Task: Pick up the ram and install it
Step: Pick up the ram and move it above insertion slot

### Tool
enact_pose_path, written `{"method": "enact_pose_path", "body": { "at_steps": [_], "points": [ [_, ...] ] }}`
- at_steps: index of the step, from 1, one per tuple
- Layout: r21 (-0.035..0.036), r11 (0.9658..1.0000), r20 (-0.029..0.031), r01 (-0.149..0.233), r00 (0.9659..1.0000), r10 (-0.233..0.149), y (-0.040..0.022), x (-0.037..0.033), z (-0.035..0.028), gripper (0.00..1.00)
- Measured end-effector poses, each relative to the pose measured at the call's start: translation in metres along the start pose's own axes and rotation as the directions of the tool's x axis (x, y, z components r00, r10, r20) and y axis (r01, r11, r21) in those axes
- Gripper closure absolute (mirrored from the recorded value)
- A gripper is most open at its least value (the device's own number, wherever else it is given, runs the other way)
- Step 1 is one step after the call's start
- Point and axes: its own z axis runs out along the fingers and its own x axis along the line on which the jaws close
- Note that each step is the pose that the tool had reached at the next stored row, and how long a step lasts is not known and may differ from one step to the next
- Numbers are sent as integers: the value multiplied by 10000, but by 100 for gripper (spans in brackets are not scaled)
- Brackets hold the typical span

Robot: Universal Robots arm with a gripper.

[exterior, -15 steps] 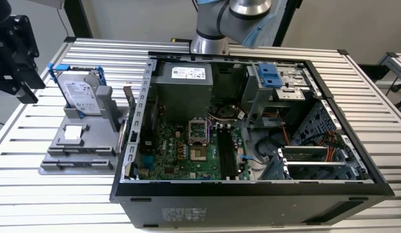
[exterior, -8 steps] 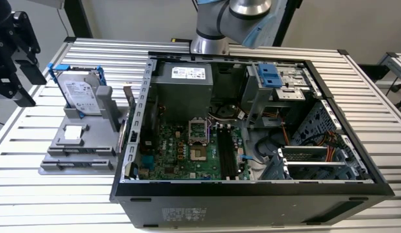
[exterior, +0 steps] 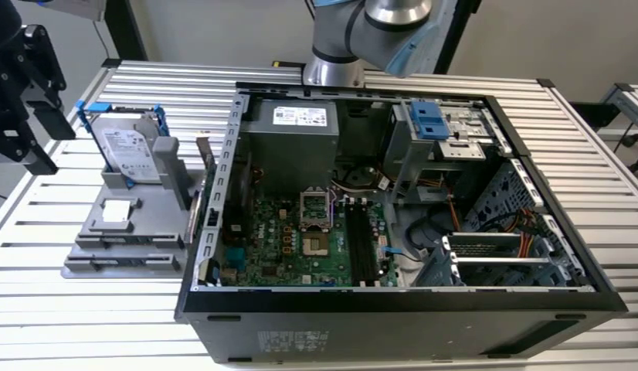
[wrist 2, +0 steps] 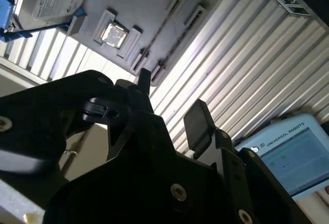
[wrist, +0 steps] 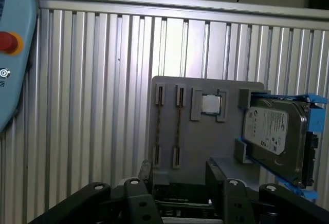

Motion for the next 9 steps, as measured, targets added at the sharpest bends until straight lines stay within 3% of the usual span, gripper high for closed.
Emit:
{"method": "enact_pose_path", "body": {
  "at_steps": [9],
  "points": [
    [0,10000,-14,0,10000,0,1,4,102,0]
  ]
}}
